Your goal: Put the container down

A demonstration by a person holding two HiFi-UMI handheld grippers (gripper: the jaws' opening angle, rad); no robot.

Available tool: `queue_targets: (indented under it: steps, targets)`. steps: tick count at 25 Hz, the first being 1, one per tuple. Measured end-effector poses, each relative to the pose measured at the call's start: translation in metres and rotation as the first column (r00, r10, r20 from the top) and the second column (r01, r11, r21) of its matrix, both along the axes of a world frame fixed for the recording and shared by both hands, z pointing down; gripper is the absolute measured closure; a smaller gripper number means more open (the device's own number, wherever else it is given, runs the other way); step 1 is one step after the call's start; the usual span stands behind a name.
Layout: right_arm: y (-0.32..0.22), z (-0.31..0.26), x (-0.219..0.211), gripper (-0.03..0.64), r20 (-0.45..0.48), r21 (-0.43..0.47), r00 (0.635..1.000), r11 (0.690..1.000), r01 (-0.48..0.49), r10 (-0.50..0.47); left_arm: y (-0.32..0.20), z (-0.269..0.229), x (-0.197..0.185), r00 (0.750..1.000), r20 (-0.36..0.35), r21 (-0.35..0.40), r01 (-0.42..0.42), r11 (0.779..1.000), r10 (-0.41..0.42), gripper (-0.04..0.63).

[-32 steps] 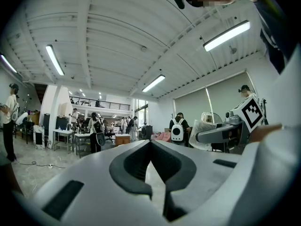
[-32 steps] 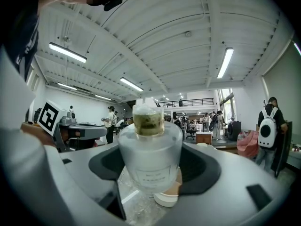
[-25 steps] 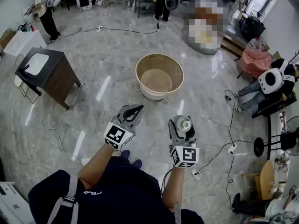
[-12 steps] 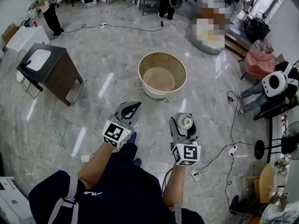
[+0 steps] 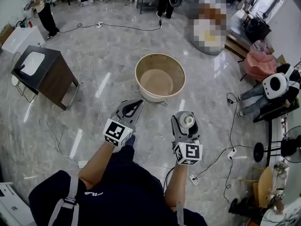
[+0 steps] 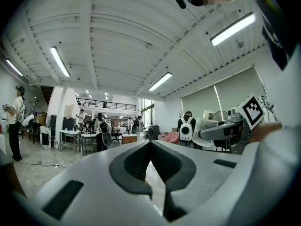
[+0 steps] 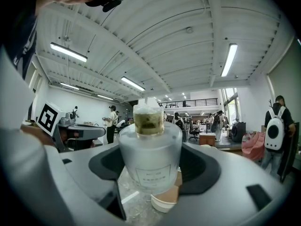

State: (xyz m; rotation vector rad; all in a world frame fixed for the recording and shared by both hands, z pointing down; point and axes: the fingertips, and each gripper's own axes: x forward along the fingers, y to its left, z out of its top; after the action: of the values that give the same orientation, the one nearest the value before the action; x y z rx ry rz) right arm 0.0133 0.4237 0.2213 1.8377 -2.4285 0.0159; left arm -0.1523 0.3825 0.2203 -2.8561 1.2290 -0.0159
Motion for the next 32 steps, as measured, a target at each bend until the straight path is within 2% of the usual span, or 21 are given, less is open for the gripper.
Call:
queue_targets:
  steps: [16, 20, 24, 32]
  targets:
    - [-0.128, 0.001, 0.006, 0.279, 0.016, -0.018, 1.0, 1.0, 0.005, -0.004, -0.128, -0.002, 0.003, 1.0, -0.012, -0.011, 0.011, 1.0, -0.011, 0.571]
    - [-0.165, -0.002, -0.005, 0.279, 0.024, -0.017, 1.0, 1.0, -0.014, 0.014, -0.17, -0.005, -0.005, 1.0, -0.016, -0.014, -0.013, 1.0, 0.013, 0.571]
    - [-0.192, -0.002, -0.002, 0.279, 0.032, -0.013, 0.998, 0.999, -0.046, 0.046, -0.2, -0.007, 0.003, 0.999, -0.012, -0.002, -0.052, 0.999, 0.052, 0.571]
    - [-0.217, 0.003, 0.017, 0.279, 0.018, -0.03, 0.995, 0.995, -0.093, 0.094, -0.237, -0.005, 0.021, 0.997, -0.015, -0.007, -0.08, 0.997, 0.08, 0.571]
